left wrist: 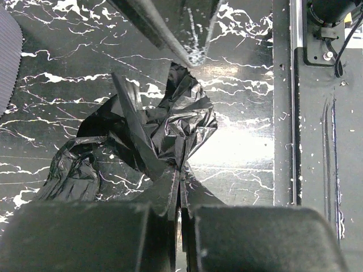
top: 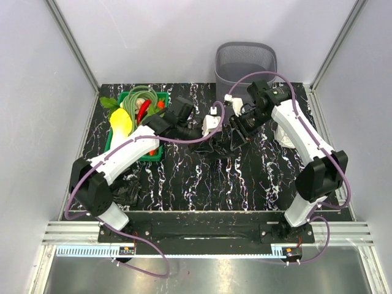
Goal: Put the trash bags into the trash bin
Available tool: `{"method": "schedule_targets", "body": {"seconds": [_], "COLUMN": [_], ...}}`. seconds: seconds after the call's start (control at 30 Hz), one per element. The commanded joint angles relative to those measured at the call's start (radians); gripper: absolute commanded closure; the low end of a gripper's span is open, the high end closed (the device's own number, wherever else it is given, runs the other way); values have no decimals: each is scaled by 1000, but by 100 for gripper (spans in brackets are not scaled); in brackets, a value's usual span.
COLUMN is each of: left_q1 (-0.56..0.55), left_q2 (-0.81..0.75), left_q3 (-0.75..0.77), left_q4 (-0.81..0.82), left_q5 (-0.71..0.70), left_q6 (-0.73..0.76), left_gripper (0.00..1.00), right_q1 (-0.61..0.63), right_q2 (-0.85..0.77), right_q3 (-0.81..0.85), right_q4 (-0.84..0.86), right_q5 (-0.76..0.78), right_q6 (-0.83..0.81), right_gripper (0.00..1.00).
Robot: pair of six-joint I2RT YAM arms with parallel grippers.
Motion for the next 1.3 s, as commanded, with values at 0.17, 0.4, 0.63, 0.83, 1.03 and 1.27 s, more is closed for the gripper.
{"method": "schedule_targets", "body": {"seconds": [0.17, 0.4, 0.63, 0.83, 1.03, 1.27], "left_q1": [3, 3, 2, 2, 2, 6], "left_q2": [13, 27, 25, 24, 7, -26], "left_q3": [67, 87, 87, 84, 73, 56], "left_q4": [35, 41, 41, 41, 35, 32], "left_q5": [-48, -16, 1, 39, 44, -58], "left_q6": [-94, -141, -148, -157, -141, -99], "left_gripper": [100, 91, 91, 87, 77, 53], "right_q1": [-2, 4, 27, 43, 44, 44], "right_q2": [-83, -93, -65, -25, -47, -99], "right_q3": [7, -90, -134, -131, -134, -136], "right_q4": [40, 243, 375, 401, 406, 377], "right_q5": [-242, -318, -293, -331, -256, -151], "right_q6": [-51, 9, 53, 58, 67, 78], "right_gripper": [57, 51, 51, 76, 100, 100]}}
